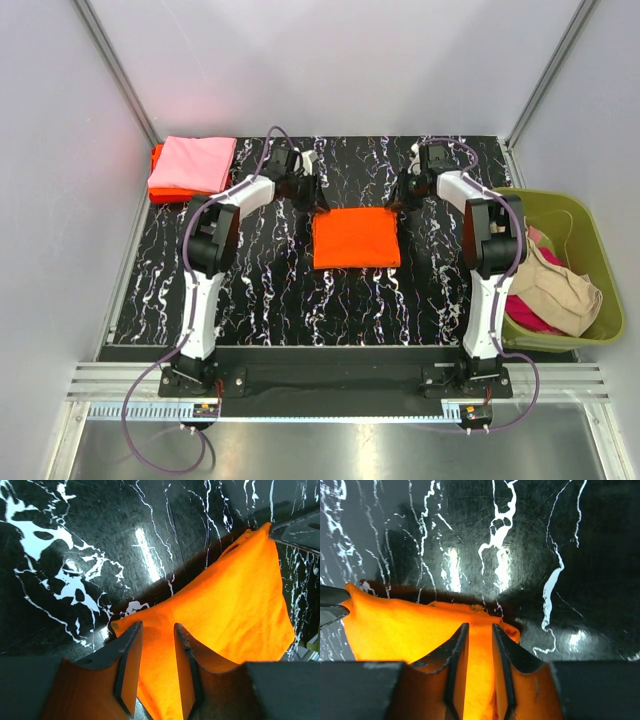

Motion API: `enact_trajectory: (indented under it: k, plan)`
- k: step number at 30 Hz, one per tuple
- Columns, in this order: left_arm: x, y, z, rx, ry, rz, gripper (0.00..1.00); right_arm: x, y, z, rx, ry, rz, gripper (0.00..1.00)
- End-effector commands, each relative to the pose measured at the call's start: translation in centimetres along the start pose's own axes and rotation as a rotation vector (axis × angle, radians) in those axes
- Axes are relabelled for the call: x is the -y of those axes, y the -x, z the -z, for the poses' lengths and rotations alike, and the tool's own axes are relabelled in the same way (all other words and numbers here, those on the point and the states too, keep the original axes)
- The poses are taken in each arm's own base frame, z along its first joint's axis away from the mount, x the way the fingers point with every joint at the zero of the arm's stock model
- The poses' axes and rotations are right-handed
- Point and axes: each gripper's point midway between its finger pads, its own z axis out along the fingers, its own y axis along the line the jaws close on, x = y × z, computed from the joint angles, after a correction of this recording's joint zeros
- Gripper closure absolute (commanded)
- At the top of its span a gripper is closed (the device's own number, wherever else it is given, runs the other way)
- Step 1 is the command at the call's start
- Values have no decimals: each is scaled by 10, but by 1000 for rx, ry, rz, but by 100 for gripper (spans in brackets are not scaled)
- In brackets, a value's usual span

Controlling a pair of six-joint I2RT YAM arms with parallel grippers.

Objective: Fold and stack the t-shirts
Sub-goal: Fold the tshirt

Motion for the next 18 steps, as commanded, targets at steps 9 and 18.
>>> enact_trajectory:
  k: [9,18]
  plan:
    - [87,-13,70,48,-140,-39,63,-71,-39,84,-44,191,16,81]
    - [86,-96,28,-88,-136,-36,64,-89,-120,77,-222,308,-21,93]
